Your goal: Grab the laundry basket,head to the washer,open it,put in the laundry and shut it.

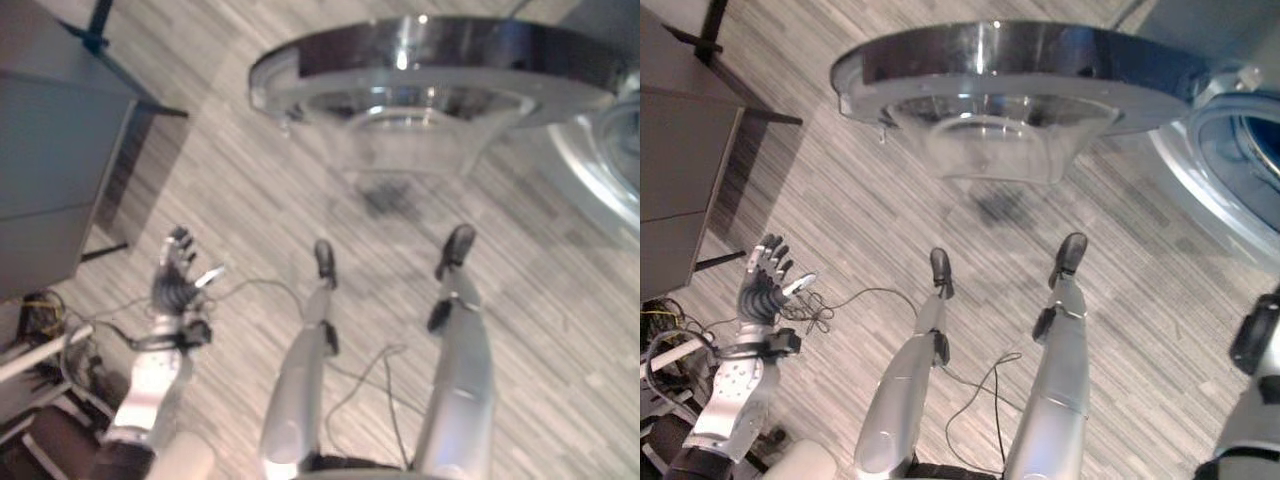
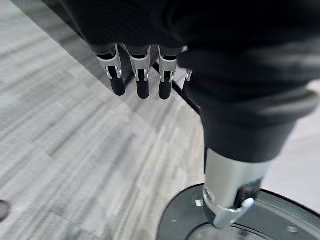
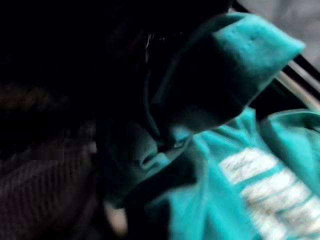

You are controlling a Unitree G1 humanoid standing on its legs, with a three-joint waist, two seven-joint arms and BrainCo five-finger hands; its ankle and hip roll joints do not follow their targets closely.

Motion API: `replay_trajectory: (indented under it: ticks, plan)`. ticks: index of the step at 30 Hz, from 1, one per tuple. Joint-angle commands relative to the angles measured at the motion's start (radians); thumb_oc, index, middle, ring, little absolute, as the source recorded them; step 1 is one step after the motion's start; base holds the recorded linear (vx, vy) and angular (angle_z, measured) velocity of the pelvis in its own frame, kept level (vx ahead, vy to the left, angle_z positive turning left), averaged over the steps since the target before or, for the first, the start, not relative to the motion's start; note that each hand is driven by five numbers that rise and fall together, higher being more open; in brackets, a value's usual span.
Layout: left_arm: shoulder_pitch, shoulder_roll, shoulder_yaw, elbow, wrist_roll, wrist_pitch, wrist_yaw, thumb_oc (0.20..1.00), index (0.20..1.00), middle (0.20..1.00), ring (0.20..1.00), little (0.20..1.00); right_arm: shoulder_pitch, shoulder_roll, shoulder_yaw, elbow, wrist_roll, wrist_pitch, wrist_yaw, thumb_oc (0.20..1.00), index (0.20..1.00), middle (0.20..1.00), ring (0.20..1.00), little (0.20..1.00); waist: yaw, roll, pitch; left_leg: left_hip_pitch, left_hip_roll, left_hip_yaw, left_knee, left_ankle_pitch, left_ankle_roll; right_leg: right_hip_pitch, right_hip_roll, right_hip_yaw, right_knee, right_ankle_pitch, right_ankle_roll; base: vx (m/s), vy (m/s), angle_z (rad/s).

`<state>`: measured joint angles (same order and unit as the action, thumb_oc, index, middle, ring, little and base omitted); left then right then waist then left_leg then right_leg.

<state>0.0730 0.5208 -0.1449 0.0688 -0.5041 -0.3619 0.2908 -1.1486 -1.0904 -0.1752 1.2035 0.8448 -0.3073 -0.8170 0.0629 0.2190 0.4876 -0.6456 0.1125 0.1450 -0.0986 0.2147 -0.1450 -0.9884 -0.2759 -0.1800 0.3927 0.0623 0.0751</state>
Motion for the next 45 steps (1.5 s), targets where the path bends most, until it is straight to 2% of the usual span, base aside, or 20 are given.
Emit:
replay_trajectory:
  ticks: [1,2,3,4,6,8,11,14,15,16,17,22,25,26,27,32,36,40,45]
  plan:
    - [-0.01,-0.016,-0.047,-0.015,-0.009,-0.032,-0.02,1.0,1.0,1.0,1.0,1.0,0.036,-0.077,0.119,-0.149,-0.032,-0.091,0.052,1.0,1.0,1.0,1.0,1.0,-0.002,0.048,-0.004,0.093,0.146,-0.056,0.011,-0.07,-0.086,-0.022,0.005,0.032,0.119,-0.153,0.116,-0.01,-0.049,-0.11]
    - [-0.031,-0.011,-0.06,-0.012,-0.015,-0.044,-0.041,1.0,1.0,1.0,1.0,1.0,0.066,-0.046,0.148,-0.136,-0.003,-0.079,0.147,1.0,1.0,1.0,1.0,1.0,-0.006,0.039,0.0,0.101,0.152,-0.045,0.011,-0.067,-0.084,-0.025,0.011,0.03,0.123,-0.152,0.11,-0.02,-0.05,-0.09]
    - [-0.044,-0.006,-0.065,-0.012,-0.022,-0.046,-0.048,1.0,1.0,1.0,1.0,1.0,0.075,-0.029,0.166,-0.11,0.019,-0.067,0.197,1.0,1.0,1.0,1.0,1.0,-0.008,0.031,0.003,0.105,0.154,-0.043,0.011,-0.066,-0.083,-0.025,0.015,0.03,0.123,-0.149,0.108,-0.02,-0.049,-0.06]
    - [-0.044,-0.006,-0.064,-0.011,-0.023,-0.047,-0.049,1.0,1.0,1.0,1.0,1.0,0.071,-0.031,0.17,-0.102,0.026,-0.069,0.206,1.0,1.0,1.0,1.0,1.0,-0.008,0.03,0.004,0.106,0.154,-0.042,0.011,-0.066,-0.084,-0.024,0.016,0.03,0.122,-0.148,0.108,-0.01,-0.042,-0.01]
    - [-0.063,-0.002,-0.065,-0.016,-0.031,-0.036,-0.068,1.0,1.0,1.0,1.0,1.0,0.147,0.065,0.192,-0.062,0.096,-0.039,0.346,1.0,1.0,1.0,1.0,1.0,-0.017,0.019,0.015,0.119,0.161,-0.043,0.011,-0.063,-0.084,-0.006,0.024,0.021,0.11,-0.139,0.104,-0.03,-0.047,0.03]
    - [-0.062,0.0,-0.064,-0.02,-0.029,-0.03,-0.077,1.0,1.0,1.0,1.0,1.0,0.216,0.152,0.178,-0.088,0.119,-0.058,0.38,1.0,1.0,1.0,1.0,1.0,-0.023,0.018,0.02,0.129,0.164,-0.045,0.011,-0.058,-0.084,0.014,0.024,0.016,0.096,-0.132,0.104,-0.02,-0.014,0.0]
    - [-0.068,0.002,-0.059,0.0,-0.023,-0.029,-0.077,1.0,1.0,1.0,1.0,1.0,0.333,0.294,0.142,-0.227,0.148,-0.113,0.422,1.0,1.0,1.0,1.0,1.0,-0.031,0.011,0.026,0.149,0.165,-0.056,0.013,-0.058,-0.08,0.057,0.024,0.009,0.07,-0.118,0.105,-0.04,0.015,-0.02]
    - [-0.078,-0.003,-0.056,0.03,-0.002,-0.03,-0.073,1.0,1.0,1.0,1.0,1.0,0.43,0.407,0.148,-0.368,0.082,-0.131,0.426,1.0,1.0,1.0,1.0,1.0,-0.042,-0.002,0.029,0.178,0.162,-0.063,0.018,-0.064,-0.075,0.107,0.021,0.0,0.047,-0.101,0.105,-0.04,0.033,-0.02]
    - [-0.086,-0.008,-0.059,0.04,0.012,-0.035,-0.07,1.0,1.0,1.0,1.0,1.0,0.518,0.495,0.165,-0.476,0.019,-0.134,0.422,1.0,1.0,1.0,1.0,1.0,-0.052,-0.016,0.029,0.207,0.158,-0.069,0.023,-0.073,-0.068,0.162,0.019,-0.004,0.015,-0.085,0.105,-0.05,0.11,0.07]
    - [-0.1,-0.018,-0.063,0.059,0.022,-0.038,-0.072,1.0,1.0,1.0,1.0,1.0,0.594,0.573,0.198,-0.532,-0.042,-0.119,0.434,1.0,1.0,1.0,1.0,1.0,-0.058,-0.032,0.022,0.241,0.152,-0.074,0.031,-0.086,-0.062,0.233,0.015,-0.013,-0.035,-0.065,0.107,-0.04,0.107,0.12]
    - [-0.099,-0.017,-0.064,0.06,0.022,-0.039,-0.072,1.0,1.0,1.0,1.0,1.0,0.597,0.575,0.197,-0.535,-0.044,-0.118,0.431,1.0,1.0,1.0,1.0,1.0,-0.059,-0.031,0.024,0.244,0.153,-0.075,0.031,-0.086,-0.062,0.239,0.015,-0.015,-0.039,-0.063,0.107,-0.01,0.087,0.17]
    - [-0.116,-0.029,-0.071,0.088,0.044,-0.037,-0.075,1.0,1.0,1.0,1.0,1.0,0.749,0.733,0.28,-0.55,-0.116,-0.066,0.486,1.0,1.0,1.0,1.0,1.0,-0.071,-0.075,-0.003,0.315,0.143,-0.082,0.078,-0.139,-0.045,0.4,-0.003,-0.025,-0.136,-0.021,0.118,0.01,0.103,0.12]
    - [-0.125,-0.042,-0.072,0.117,0.065,-0.031,-0.077,1.0,1.0,1.0,1.0,1.0,0.846,0.81,0.343,-0.531,-0.151,-0.028,0.533,1.0,1.0,1.0,1.0,1.0,-0.073,-0.114,-0.033,0.362,0.133,-0.085,0.123,-0.181,-0.033,0.517,-0.019,-0.037,-0.211,0.01,0.128,0.06,0.164,0.07]
    - [-0.119,-0.046,-0.074,0.128,0.088,-0.031,-0.079,1.0,1.0,1.0,1.0,1.0,0.901,0.844,0.368,-0.514,-0.162,-0.01,0.562,1.0,1.0,1.0,1.0,1.0,-0.072,-0.136,-0.058,0.396,0.129,-0.085,0.148,-0.21,-0.029,0.581,-0.026,-0.045,-0.241,0.019,0.135,0.07,0.16,0.07]
    - [-0.118,-0.045,-0.073,0.128,0.088,-0.031,-0.078,1.0,1.0,1.0,1.0,1.0,0.901,0.844,0.368,-0.515,-0.162,-0.01,0.562,1.0,1.0,1.0,1.0,1.0,-0.073,-0.137,-0.059,0.394,0.127,-0.086,0.148,-0.206,-0.028,0.581,-0.027,-0.046,-0.245,0.023,0.135,0.07,0.178,0.05]
    - [-0.102,-0.044,-0.082,0.157,0.152,-0.017,-0.081,1.0,1.0,1.0,1.0,1.0,1.023,0.912,0.402,-0.433,-0.169,0.032,0.631,1.0,1.0,1.0,1.0,1.0,-0.063,-0.195,-0.138,0.485,0.125,-0.085,0.192,-0.258,-0.017,0.728,-0.034,-0.068,-0.297,0.034,0.151,0.07,0.135,0.05]
    - [-0.09,-0.042,-0.113,0.199,0.217,0.002,-0.09,1.0,1.0,1.0,1.0,1.0,1.084,0.941,0.414,-0.351,-0.221,0.068,0.661,1.0,1.0,1.0,1.0,1.0,-0.059,-0.229,-0.2,0.568,0.123,-0.07,0.187,-0.287,-0.001,0.806,-0.029,-0.077,-0.301,0.028,0.161,0.06,0.154,0.0]
    - [-0.064,-0.033,-0.134,0.221,0.296,0.047,-0.103,1.0,1.0,1.0,1.0,1.0,1.11,0.965,0.392,-0.233,-0.302,0.111,0.66,1.0,1.0,1.0,1.0,1.0,-0.058,-0.244,-0.271,0.66,0.115,-0.052,0.13,-0.291,0.012,0.868,-0.026,-0.08,-0.334,0.052,0.178,0.06,0.151,-0.05]
    - [-0.019,-0.027,-0.092,0.144,0.312,0.106,-0.146,1.0,1.0,1.0,1.0,1.0,1.13,0.98,0.351,-0.09,-0.407,0.165,0.664,1.0,1.0,1.0,1.0,1.0,-0.052,-0.251,-0.348,0.748,0.101,-0.034,0.047,-0.285,0.013,0.945,-0.027,-0.091,-0.416,0.089,0.187,0.07,0.111,-0.08]
